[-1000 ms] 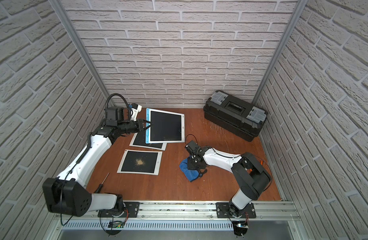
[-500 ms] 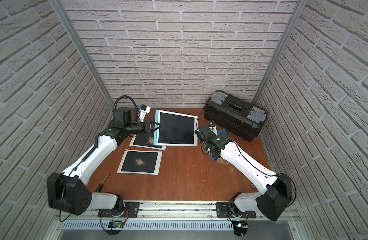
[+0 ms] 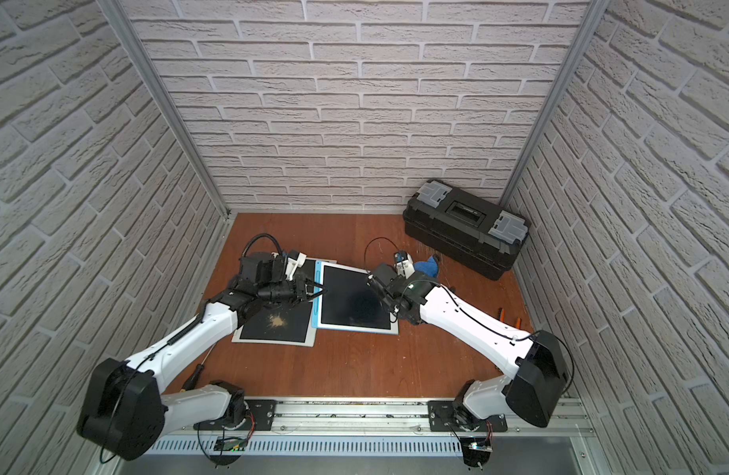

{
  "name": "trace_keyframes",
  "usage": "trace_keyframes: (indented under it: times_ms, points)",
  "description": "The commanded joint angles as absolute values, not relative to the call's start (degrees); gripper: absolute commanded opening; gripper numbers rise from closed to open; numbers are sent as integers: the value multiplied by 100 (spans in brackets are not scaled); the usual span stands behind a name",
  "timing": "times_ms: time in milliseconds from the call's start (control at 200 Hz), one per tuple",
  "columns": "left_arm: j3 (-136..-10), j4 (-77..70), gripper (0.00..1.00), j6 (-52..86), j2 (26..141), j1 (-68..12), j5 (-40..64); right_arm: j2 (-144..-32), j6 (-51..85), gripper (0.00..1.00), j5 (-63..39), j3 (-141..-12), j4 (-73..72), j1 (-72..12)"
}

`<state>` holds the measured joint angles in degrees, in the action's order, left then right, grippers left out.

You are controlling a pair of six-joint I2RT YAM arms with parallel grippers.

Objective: Wipe the drawing tablet
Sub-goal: Wipe the dirt from the drawing tablet.

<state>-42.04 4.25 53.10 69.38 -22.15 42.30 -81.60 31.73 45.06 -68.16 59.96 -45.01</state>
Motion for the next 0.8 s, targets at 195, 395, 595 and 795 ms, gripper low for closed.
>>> trace_keyframes:
  times_ms: [195,395,595,795]
  points:
    - [-3972,-121,0,5796,6878,-2709,2819,-8857,4105,3,3613,-6054,4755,-5069]
    - [-3929,188,0,5660,6702,-2711,2403,-9009,4520,3,2594,-5571,3973,-5254]
    - [-3866,53,0,5686,6759,-2724,2400,-8793,4742,3,1731,-5587,3146,-5857]
    - [-3845,137,0,5598,6664,-2725,2362,-8513,4629,3,1124,-6184,2962,-6247]
